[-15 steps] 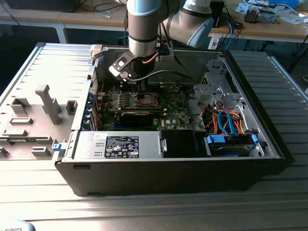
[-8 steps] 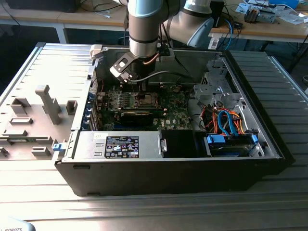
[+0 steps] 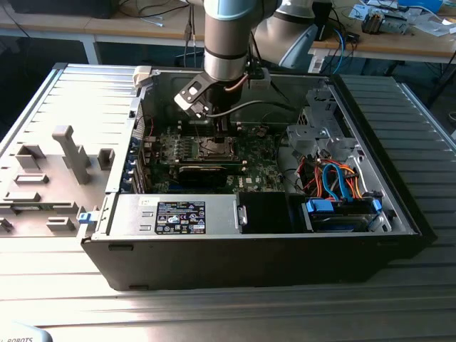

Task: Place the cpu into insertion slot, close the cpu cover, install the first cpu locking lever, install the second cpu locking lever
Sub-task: 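Close the cpu cover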

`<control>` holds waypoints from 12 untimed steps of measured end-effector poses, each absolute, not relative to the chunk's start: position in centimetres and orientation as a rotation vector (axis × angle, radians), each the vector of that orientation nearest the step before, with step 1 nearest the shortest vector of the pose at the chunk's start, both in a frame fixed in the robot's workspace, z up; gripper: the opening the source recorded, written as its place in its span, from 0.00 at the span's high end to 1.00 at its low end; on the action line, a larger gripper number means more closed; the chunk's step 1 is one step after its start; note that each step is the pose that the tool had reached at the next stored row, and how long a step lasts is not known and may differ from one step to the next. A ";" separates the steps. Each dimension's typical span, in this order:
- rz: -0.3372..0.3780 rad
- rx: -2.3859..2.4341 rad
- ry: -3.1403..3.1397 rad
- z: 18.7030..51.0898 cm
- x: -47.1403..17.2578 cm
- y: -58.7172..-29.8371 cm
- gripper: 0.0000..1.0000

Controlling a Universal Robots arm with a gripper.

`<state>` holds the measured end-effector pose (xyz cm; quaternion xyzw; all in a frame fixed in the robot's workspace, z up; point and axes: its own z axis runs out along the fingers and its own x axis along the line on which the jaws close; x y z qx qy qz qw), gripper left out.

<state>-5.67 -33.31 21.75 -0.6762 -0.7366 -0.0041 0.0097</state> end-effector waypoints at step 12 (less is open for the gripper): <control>-0.013 -2.111 -2.300 23.7 -5.6 -33.3 0.89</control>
